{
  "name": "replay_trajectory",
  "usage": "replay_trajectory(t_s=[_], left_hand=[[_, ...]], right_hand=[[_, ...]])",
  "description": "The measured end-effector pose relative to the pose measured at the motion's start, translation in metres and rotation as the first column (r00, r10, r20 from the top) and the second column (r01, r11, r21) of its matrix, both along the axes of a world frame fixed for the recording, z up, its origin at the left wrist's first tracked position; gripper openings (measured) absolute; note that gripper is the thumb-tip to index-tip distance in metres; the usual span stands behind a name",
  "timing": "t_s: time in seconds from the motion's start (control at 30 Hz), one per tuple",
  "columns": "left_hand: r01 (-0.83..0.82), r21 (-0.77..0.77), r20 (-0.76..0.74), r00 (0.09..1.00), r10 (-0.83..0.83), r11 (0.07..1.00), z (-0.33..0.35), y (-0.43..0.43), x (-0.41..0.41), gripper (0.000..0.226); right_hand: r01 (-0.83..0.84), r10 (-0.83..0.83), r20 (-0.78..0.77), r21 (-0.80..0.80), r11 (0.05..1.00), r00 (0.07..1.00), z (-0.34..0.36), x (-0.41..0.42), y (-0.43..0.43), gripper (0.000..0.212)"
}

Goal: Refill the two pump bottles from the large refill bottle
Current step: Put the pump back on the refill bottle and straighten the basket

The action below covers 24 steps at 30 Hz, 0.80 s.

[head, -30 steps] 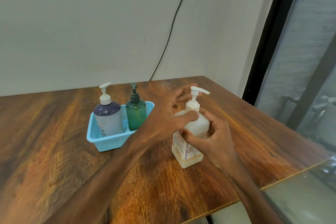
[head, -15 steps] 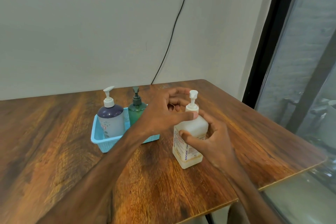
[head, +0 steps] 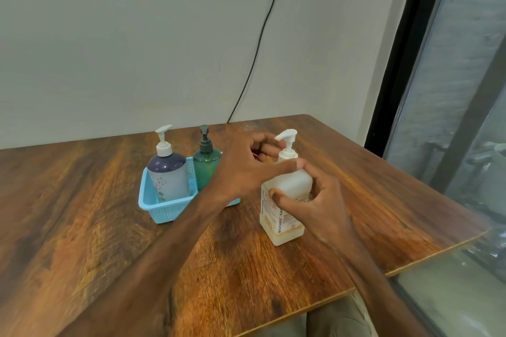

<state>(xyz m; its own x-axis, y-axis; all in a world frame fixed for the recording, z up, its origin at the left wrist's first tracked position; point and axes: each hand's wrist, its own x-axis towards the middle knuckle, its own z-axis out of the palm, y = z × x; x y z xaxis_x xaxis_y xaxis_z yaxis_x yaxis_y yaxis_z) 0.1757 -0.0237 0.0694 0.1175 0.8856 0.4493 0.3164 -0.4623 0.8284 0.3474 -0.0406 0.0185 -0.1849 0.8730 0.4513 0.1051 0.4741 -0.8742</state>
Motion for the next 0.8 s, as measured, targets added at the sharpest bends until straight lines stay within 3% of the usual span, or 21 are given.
replay_trajectory(t_s=[0.17, 0.3, 0.43, 0.53, 0.8], left_hand=[[0.071, -0.065, -0.012, 0.997, -0.072, 0.995, 0.008, 0.004, -0.005, 0.041], [0.102, -0.017, -0.084, 0.991, -0.103, 0.995, 0.001, 0.005, -0.001, 0.049], [-0.074, 0.067, -0.097, 0.992, 0.080, 0.995, -0.003, -0.002, 0.008, 0.060], [-0.176, 0.073, -0.017, 0.984, 0.178, 0.982, -0.004, -0.002, 0.012, 0.056], [0.063, 0.000, -0.097, 0.993, -0.063, 0.998, 0.011, -0.005, 0.003, 0.045]], right_hand=[[-0.005, 0.005, -0.037, -0.019, 1.000, 0.999, -0.001, -0.001, 0.002, 0.064], [-0.002, 0.001, -0.032, -0.026, 1.000, 0.999, 0.000, -0.001, 0.000, 0.050], [0.019, -0.019, -0.010, -0.009, 1.000, 1.000, 0.000, 0.000, -0.001, 0.042], [0.040, -0.040, -0.011, -0.007, 0.999, 0.999, 0.001, 0.000, -0.002, 0.043], [0.005, -0.005, -0.052, 0.004, 1.000, 0.999, 0.000, -0.003, 0.000, 0.055]])
